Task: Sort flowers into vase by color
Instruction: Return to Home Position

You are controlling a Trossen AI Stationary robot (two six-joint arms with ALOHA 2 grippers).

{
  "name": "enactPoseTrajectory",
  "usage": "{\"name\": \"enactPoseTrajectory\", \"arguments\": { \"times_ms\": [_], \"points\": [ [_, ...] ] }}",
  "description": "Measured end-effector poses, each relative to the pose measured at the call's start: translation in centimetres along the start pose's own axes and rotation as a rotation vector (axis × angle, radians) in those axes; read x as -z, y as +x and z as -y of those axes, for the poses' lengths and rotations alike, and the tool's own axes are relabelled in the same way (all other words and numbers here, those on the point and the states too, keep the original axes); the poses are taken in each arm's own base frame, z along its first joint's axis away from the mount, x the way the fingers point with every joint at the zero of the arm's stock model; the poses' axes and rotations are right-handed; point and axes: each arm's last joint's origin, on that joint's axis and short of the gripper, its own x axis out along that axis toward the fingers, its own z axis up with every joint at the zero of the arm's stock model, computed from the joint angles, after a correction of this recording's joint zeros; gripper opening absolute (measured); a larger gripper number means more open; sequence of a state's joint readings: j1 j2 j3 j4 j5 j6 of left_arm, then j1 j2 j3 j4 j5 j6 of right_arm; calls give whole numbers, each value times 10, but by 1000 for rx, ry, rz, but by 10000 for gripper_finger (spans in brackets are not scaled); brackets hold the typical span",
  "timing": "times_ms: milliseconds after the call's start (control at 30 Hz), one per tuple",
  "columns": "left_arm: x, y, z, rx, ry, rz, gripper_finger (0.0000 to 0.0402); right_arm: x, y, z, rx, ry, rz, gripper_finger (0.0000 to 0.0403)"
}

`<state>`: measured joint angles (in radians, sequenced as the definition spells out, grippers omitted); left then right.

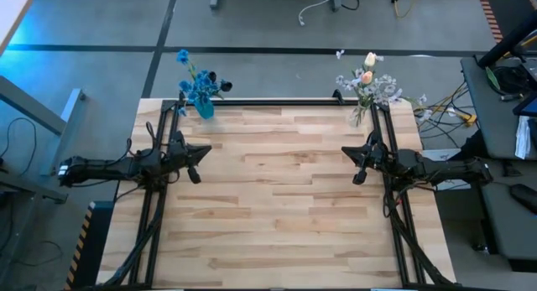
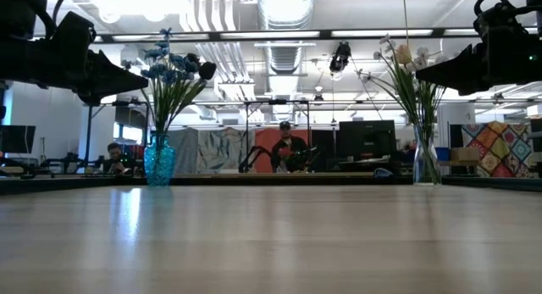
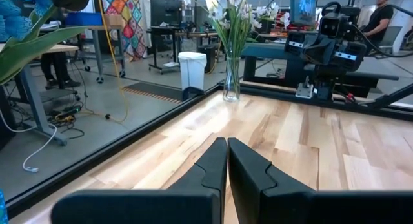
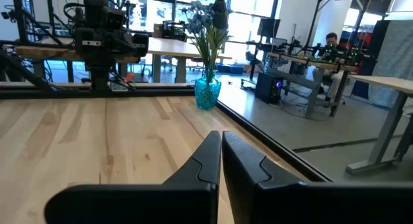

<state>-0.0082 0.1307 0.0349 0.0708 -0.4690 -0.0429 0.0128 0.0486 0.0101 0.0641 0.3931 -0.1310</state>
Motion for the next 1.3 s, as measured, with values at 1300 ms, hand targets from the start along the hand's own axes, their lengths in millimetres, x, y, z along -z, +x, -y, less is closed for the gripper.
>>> {"name": "enactPoseTrajectory", "arguments": {
  "times_ms": [1300],
  "points": [
    [4,4,2,-2,26,-51,0,0,0,0,0,0,0,9]
  ]
}}
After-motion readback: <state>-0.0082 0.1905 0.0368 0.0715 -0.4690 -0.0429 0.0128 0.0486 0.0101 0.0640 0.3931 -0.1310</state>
